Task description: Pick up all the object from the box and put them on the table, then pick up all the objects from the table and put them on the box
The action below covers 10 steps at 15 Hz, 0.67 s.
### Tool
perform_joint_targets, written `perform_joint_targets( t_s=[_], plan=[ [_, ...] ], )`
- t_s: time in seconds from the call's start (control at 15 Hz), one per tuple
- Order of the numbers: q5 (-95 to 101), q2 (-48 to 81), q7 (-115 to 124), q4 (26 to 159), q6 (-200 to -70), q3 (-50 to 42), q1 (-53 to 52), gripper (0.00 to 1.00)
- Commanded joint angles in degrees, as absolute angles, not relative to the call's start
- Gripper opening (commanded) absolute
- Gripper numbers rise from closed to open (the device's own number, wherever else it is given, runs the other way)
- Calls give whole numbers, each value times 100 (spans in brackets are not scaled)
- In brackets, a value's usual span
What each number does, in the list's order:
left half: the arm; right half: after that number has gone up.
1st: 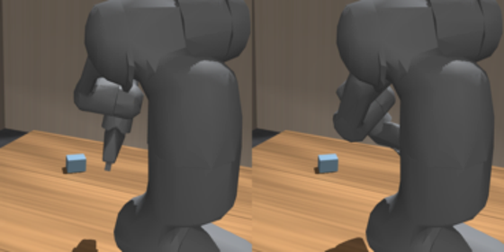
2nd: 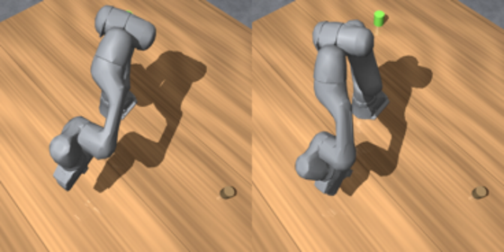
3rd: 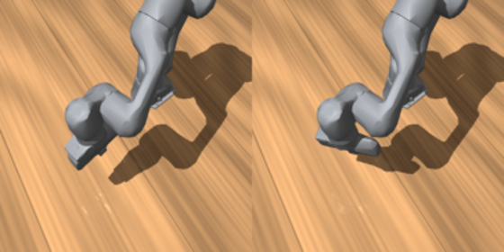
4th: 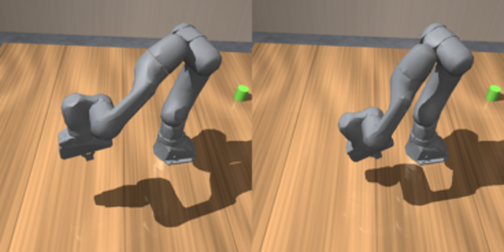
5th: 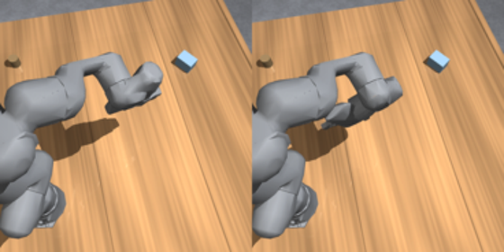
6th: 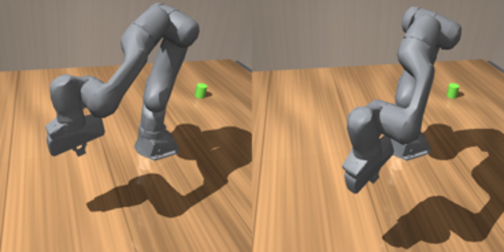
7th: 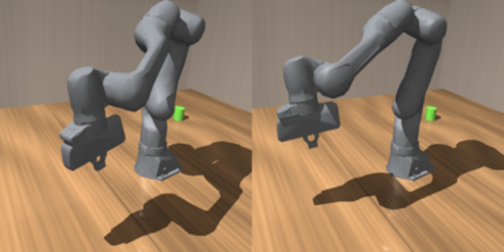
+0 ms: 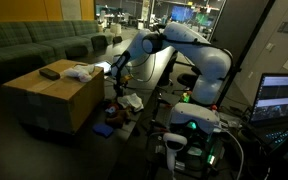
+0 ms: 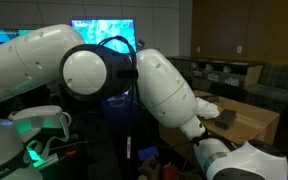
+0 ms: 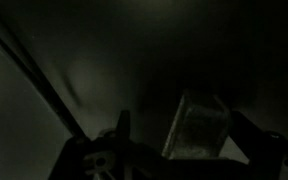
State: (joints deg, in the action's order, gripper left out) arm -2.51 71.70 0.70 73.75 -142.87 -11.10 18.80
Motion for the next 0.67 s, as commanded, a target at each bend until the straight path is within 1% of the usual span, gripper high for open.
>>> perform_joint_targets(
  t_s=[0.0,0.13,0.2,0.27,0.6],
  plan=[
    [-157,7479,399,6996,-14219,-1288,1774,97],
    [-193,7522,441,6911,-14226,-1254,1805,82],
    [-208,7538,468,6848,-14219,-1241,1814,71],
    [-216,7554,521,6783,-14213,-1248,1807,62],
    [-183,7471,621,6758,-14234,-1269,1763,22]
  ],
)
